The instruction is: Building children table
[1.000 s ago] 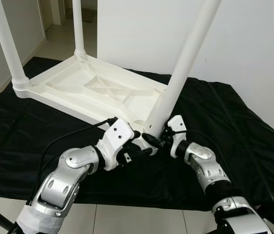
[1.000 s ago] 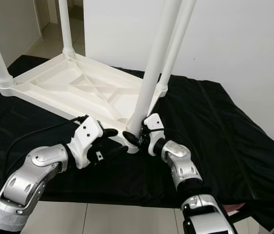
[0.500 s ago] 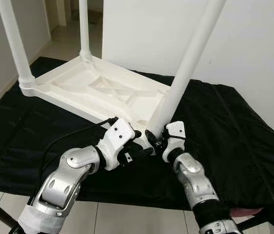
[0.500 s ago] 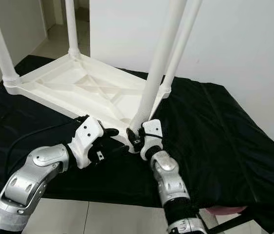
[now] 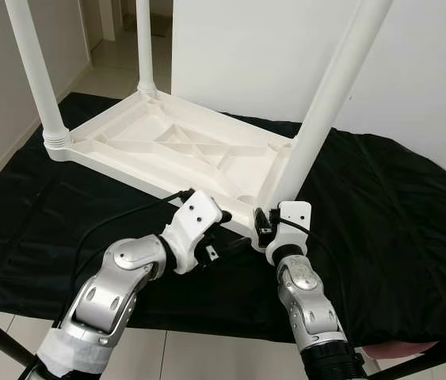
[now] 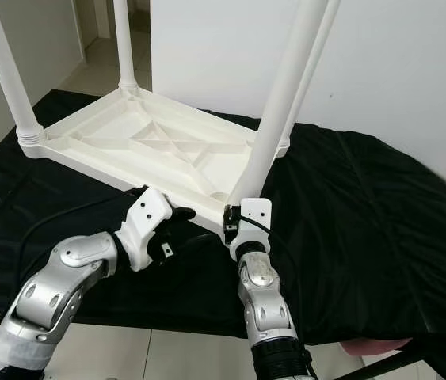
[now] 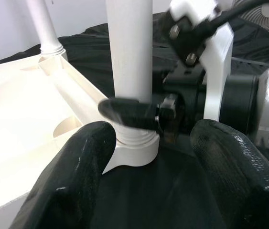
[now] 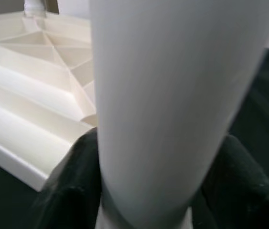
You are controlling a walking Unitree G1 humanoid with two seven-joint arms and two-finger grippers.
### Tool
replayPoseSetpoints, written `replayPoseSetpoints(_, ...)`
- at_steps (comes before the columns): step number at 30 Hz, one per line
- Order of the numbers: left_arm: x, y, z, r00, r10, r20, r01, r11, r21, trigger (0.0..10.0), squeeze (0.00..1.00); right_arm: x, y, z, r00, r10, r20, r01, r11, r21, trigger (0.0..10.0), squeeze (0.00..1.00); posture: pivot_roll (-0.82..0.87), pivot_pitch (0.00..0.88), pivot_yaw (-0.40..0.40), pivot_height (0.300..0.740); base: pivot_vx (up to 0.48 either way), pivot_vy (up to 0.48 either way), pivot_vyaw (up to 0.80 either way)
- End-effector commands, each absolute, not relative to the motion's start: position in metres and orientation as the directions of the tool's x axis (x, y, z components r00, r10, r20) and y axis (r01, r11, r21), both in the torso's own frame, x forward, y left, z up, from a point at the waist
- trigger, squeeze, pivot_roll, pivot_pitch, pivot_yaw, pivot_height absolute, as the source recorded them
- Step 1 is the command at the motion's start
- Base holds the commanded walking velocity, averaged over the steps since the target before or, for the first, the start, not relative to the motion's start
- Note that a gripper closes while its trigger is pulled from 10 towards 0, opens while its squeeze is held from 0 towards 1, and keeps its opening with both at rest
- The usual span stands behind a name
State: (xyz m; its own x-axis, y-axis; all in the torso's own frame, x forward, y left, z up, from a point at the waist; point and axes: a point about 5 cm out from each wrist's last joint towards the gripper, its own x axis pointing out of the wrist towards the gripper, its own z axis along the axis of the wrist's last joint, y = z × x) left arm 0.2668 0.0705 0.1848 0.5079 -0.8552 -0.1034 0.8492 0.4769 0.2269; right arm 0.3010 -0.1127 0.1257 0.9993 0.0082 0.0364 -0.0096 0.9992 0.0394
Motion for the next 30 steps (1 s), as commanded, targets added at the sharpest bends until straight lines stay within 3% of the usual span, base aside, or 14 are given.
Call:
replayPoseSetpoints(1,0.271,0.07,0.184,0.565,-0.82,-0.09,0.812,0.534,0.236,10.0,0.0,0.288,-0.114,0.115,1.0,-0.017,0.009,0.016,0.997,0.078,10.0,1.0,-0.03,0.0,-0.089,0.74,0.0,0.0,0.0)
replayPoseSetpoints(15,0.274,0.068,0.185,0.565,-0.821,-0.081,0.812,0.535,0.234,10.0,0.0,0.287,-0.133,0.127,0.979,0.183,0.089,-0.185,0.983,0.008,10.0,1.0,-0.04,0.0,-0.084,0.74,0.0,0.0,0.0)
replayPoseSetpoints(16,0.274,0.068,0.185,0.565,-0.821,-0.08,0.812,0.535,0.233,10.0,0.0,0.289,-0.134,0.126,0.971,0.224,0.085,-0.224,0.975,-0.008,10.0,0.51,-0.03,0.0,-0.081,0.74,0.0,0.0,0.0)
replayPoseSetpoints(17,0.274,0.068,0.185,0.565,-0.821,-0.08,0.812,0.535,0.233,10.0,0.0,0.289,-0.134,0.126,0.971,0.224,0.085,-0.224,0.975,-0.008,10.0,0.51,-0.03,0.0,-0.081,0.74,0.0,0.0,0.0)
replayPoseSetpoints(18,0.273,0.068,0.185,0.565,-0.821,-0.081,0.812,0.536,0.233,10.0,0.0,0.291,-0.135,0.125,0.96,0.268,0.076,-0.267,0.963,-0.029,10.0,0.0,-0.03,0.0,-0.077,0.74,0.0,0.0,0.0)
replayPoseSetpoints(21,0.271,0.07,0.184,0.56,-0.824,-0.089,0.816,0.529,0.233,10.0,0.0,0.299,-0.14,0.123,0.907,0.418,0.053,-0.413,0.907,-0.081,10.0,0.0,-0.02,0.0,-0.075,0.74,0.0,0.0,0.0)
replayPoseSetpoints(30,0.272,0.073,0.185,0.568,-0.818,-0.092,0.809,0.535,0.243,10.0,0.0,0.307,-0.144,0.123,0.83,0.558,0.014,-0.551,0.822,-0.147,10.0,0.0,0.0,0.0,-0.074,0.74,0.0,0.0,0.0)
